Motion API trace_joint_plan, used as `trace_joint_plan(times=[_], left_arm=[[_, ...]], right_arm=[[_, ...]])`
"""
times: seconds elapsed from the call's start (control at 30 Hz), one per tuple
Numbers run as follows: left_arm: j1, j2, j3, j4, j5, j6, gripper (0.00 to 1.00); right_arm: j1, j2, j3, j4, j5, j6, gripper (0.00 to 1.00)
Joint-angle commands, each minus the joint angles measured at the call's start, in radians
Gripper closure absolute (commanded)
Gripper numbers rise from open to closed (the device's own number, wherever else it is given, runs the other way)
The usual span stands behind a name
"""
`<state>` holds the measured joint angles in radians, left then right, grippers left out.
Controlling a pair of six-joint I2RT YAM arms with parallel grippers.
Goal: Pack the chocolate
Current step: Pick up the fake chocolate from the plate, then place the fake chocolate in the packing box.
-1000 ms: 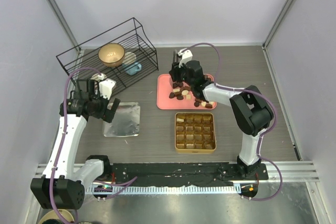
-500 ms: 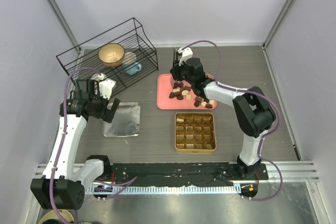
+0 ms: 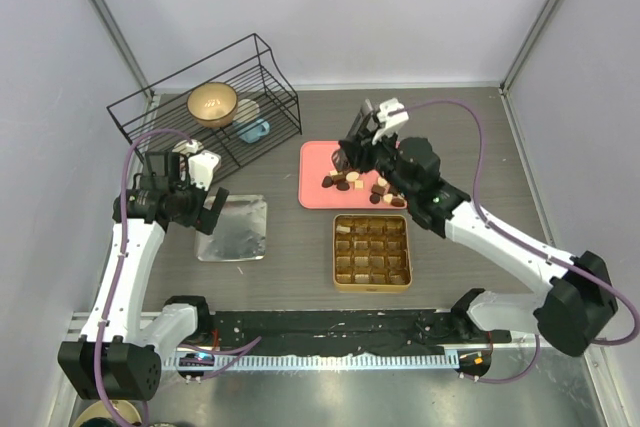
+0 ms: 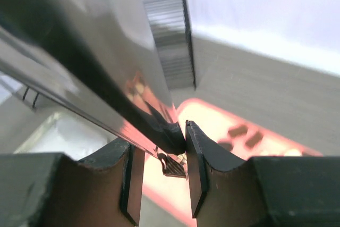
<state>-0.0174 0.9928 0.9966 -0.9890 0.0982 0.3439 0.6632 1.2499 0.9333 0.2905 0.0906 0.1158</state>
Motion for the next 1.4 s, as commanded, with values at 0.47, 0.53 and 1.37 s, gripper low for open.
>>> trace_joint_plan(times=[0.47,0.53,1.37], left_arm=[[0.004,-0.016,0.028,-0.008,0.049,-0.032,0.00],[0.004,-0.016,0.030,-0.010,0.052,-0.033,0.01],[0.004,-0.022,0.022,-0.007,0.038,-0.040,0.00]], right_arm=[[0.176,-0.329,-0.201,-0.327,0.193,0.071,0.70],[0.177,-0.337,-0.218,-0.333,0.189,0.077,0.70],[0.190,-0.302,-0.234,-0.297,0.167,0.084,0.54]])
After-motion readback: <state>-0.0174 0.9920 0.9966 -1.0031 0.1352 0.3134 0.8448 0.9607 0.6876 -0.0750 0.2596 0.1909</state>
